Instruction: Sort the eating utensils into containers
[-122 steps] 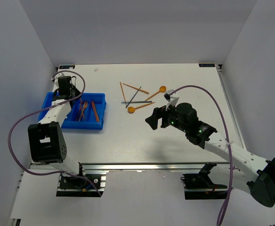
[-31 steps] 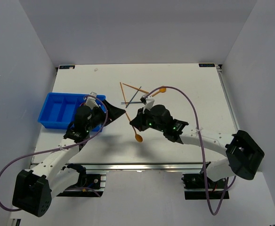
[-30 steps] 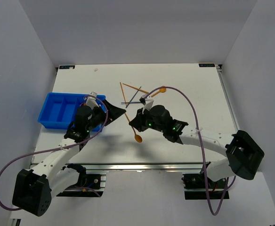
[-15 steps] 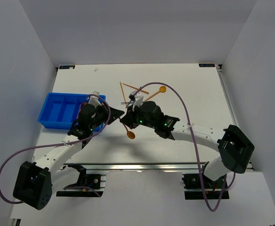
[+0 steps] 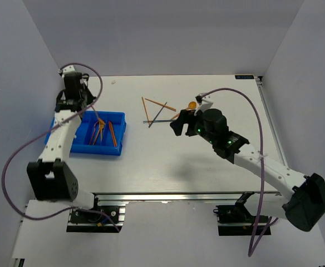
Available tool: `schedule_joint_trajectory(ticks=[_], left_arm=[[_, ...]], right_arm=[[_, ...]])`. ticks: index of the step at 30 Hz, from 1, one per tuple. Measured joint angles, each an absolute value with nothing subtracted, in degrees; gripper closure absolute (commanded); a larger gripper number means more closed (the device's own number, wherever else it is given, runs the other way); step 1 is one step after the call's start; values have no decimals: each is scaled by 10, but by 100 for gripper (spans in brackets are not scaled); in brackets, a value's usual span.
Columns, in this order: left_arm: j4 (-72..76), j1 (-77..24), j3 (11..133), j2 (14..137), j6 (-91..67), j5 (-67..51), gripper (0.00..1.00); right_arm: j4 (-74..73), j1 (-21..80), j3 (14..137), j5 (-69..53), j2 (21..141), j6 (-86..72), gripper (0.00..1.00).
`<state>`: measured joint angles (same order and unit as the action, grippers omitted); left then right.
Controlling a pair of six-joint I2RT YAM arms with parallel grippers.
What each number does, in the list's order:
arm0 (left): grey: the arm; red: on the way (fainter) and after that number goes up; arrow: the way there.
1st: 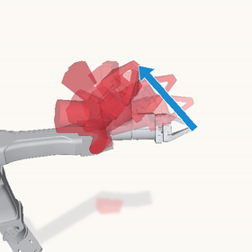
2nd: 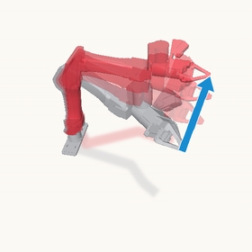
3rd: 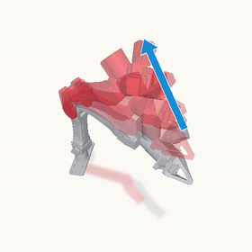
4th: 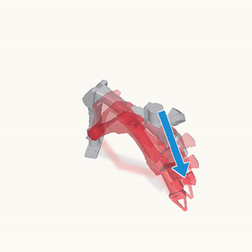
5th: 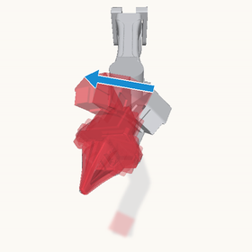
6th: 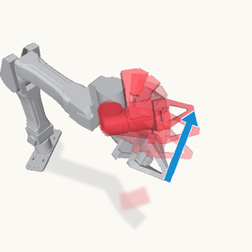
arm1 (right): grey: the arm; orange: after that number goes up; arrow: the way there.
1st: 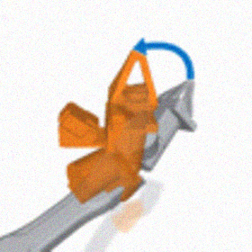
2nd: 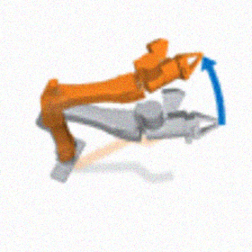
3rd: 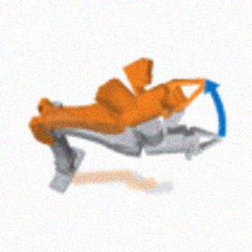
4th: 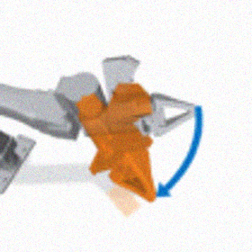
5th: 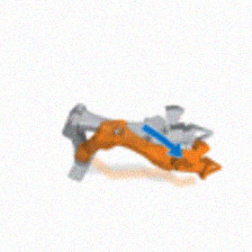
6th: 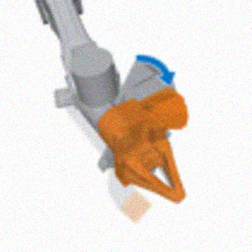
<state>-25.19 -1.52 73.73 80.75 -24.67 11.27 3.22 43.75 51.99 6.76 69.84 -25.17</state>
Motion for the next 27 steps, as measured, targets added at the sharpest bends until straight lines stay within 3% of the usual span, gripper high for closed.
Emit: schedule_joint_trajectory(ticks=[8,24,27], left_arm=[[-307,67,868,1001,-131,246,100],[-138,96,728,1002,-60,255,100],[-131,97,707,1002,-61,244,79]], right_arm=[[-20,413,470,21,643,-248,11],[-11,413,448,-69,640,-231,11],[-11,413,448,-68,640,-227,11]])
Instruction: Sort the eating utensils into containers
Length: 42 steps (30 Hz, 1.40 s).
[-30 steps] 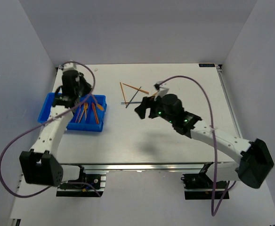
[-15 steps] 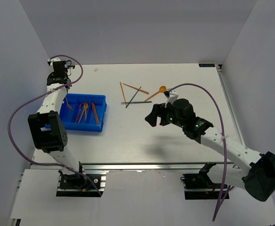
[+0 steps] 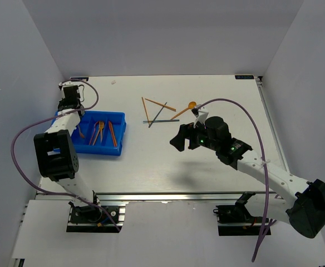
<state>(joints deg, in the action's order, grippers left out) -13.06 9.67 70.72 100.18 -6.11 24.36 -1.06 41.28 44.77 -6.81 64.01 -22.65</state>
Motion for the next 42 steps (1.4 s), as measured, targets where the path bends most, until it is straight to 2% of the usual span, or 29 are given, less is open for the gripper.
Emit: schedule_joint_trajectory(ticks=[1,2,7,8,11,19,25,28,31,33,38,42], left_arm=[[-131,97,703,1002,-62,240,72],[-131,97,702,1002,-66,234,55],[-138,96,696,974,-79,209,20],[-140,96,696,962,-82,206,9],[-152,96,696,904,-95,207,2],[-156,68,683,705,-139,188,2],[-174,50,652,694,-168,161,4],[-202,-6,663,741,-168,144,4],[-224,-135,730,840,-149,141,4],[-230,-202,790,919,-133,126,9],[-235,-289,958,1111,-72,62,12],[-213,-313,1068,1240,-20,-11,17]], right_arm=[[-11,413,448,-68,640,-225,11],[-11,413,448,-67,641,-224,11],[-11,413,462,-57,668,-223,11],[-12,413,471,-52,680,-224,11],[-22,413,511,-27,731,-227,11],[-73,405,623,55,883,-271,11],[-105,399,651,78,941,-303,11],[-126,394,667,107,958,-330,11],[-145,373,671,136,957,-360,11],[-145,345,656,140,943,-374,11],[-131,256,512,122,801,-383,13],[-140,250,445,96,699,-375,14]])
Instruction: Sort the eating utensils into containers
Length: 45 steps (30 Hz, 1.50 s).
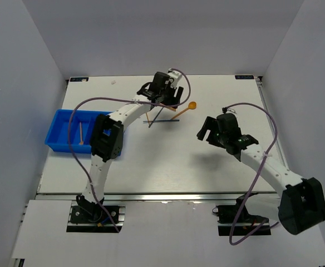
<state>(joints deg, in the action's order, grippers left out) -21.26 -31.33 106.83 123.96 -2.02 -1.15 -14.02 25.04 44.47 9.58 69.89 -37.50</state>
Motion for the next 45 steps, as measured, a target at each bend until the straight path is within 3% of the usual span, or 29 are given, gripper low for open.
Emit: schedule_joint_trajectory(ticks=[5,10,17,33,45], left_arm=[[-195,-322,1191,1386,5,-88,21],[-184,-336,1207,1436,20,-122,24],[-159,-366,1242,1456,30,-140,45],[-148,-364,1226,1474,50,-132,42],[-134,-373,1162,1413,73,-133,35]], right_arm=[[-164,255,420,83,621,-351,14],[-182,255,413,87,585,-326,14],[-194,255,411,86,590,-313,14],[-194,255,409,74,587,-308,15],[-185,255,409,71,608,-299,15]])
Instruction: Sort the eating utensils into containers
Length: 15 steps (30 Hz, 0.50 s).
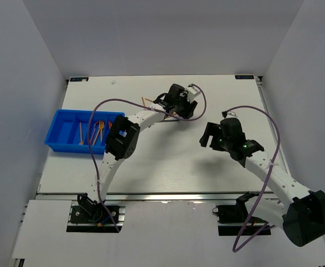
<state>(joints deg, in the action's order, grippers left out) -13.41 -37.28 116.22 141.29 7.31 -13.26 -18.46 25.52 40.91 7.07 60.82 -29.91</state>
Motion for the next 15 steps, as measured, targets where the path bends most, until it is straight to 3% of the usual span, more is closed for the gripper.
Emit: schedule_joint_trajectory(ticks=[15], left_arm=[[-145,-338,1235,1433,89,-153,35]], right_arm=[[-180,255,410,58,627,-293,15]])
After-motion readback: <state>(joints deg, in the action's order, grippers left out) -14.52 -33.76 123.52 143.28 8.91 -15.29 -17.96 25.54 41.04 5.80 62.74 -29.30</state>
